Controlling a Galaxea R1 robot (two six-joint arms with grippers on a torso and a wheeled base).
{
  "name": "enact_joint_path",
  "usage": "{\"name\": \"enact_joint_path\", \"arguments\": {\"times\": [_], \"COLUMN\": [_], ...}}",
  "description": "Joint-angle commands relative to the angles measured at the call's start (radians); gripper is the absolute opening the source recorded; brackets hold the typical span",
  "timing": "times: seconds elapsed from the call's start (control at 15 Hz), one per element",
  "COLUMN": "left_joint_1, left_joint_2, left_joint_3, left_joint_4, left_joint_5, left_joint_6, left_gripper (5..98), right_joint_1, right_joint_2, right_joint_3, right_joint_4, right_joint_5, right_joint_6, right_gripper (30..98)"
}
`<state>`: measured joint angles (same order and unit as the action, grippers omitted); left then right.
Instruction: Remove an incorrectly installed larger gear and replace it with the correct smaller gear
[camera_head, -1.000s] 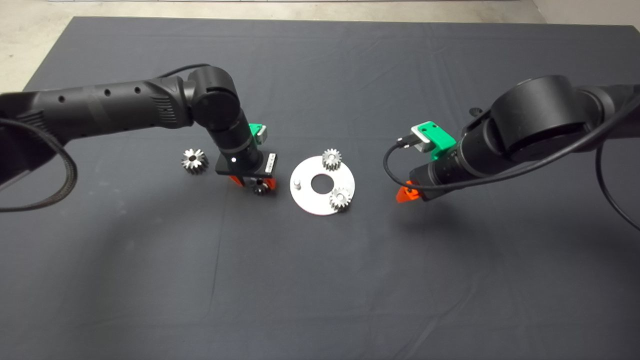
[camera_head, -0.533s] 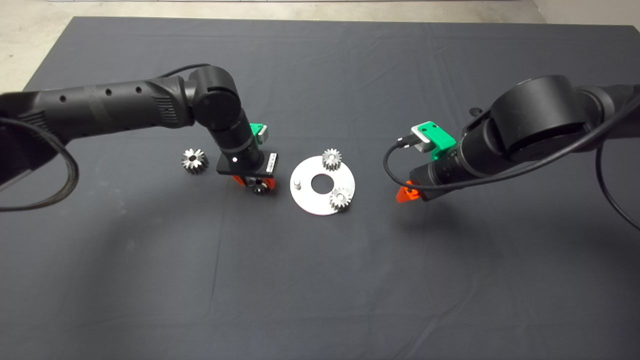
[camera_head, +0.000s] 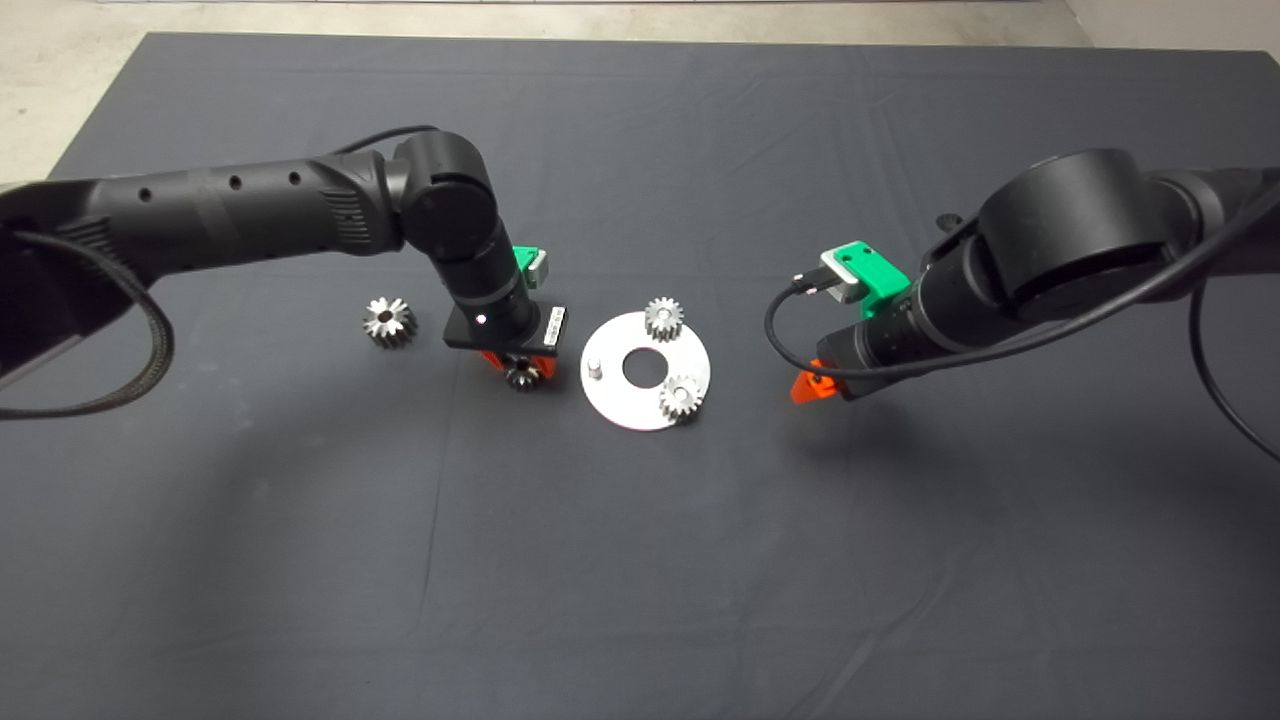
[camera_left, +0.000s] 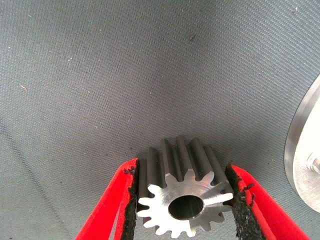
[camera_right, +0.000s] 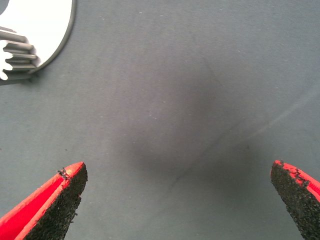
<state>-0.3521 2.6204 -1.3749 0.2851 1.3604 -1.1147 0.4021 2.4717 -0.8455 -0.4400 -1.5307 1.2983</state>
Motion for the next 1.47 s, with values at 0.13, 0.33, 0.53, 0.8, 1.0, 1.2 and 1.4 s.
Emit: {"name": "enact_joint_path", "arguments": {"times": [0.13, 0.33, 0.53, 0.8, 1.0, 1.2, 1.4], "left_joint_1": [-0.018, -0.018, -0.018, -0.018, -0.018, -0.018, -0.019], "left_joint_2": [-0.006, -0.004, -0.006, -0.007, -0.004, -0.001, -0.001], "left_joint_3": [-0.001, 0.001, 0.007, 0.002, 0.004, 0.010, 0.007], "left_joint_4": [-0.001, -0.001, 0.000, -0.001, -0.001, -0.011, -0.012], "left_joint_5": [0.014, 0.016, 0.019, 0.017, 0.016, 0.017, 0.017], "left_joint_6": [0.003, 0.003, 0.003, 0.003, 0.003, 0.003, 0.003], "left_gripper": [39.6, 38.3, 37.1, 35.0, 33.3, 32.7, 31.1], "right_joint_1": [0.024, 0.024, 0.024, 0.024, 0.024, 0.024, 0.024], "right_joint_2": [0.004, 0.004, 0.004, 0.005, 0.005, 0.005, 0.005], "right_joint_3": [-0.002, -0.002, -0.006, -0.010, -0.015, -0.016, -0.016], "right_joint_4": [0.010, 0.010, 0.010, 0.010, 0.010, 0.010, 0.010], "right_joint_5": [-0.115, -0.115, -0.115, -0.115, -0.115, -0.115, -0.115], "right_joint_6": [0.003, 0.004, 0.003, 0.003, 0.001, -0.002, -0.002], "right_gripper": [96.9, 97.0, 97.0, 97.0, 97.0, 97.0, 97.0]}}
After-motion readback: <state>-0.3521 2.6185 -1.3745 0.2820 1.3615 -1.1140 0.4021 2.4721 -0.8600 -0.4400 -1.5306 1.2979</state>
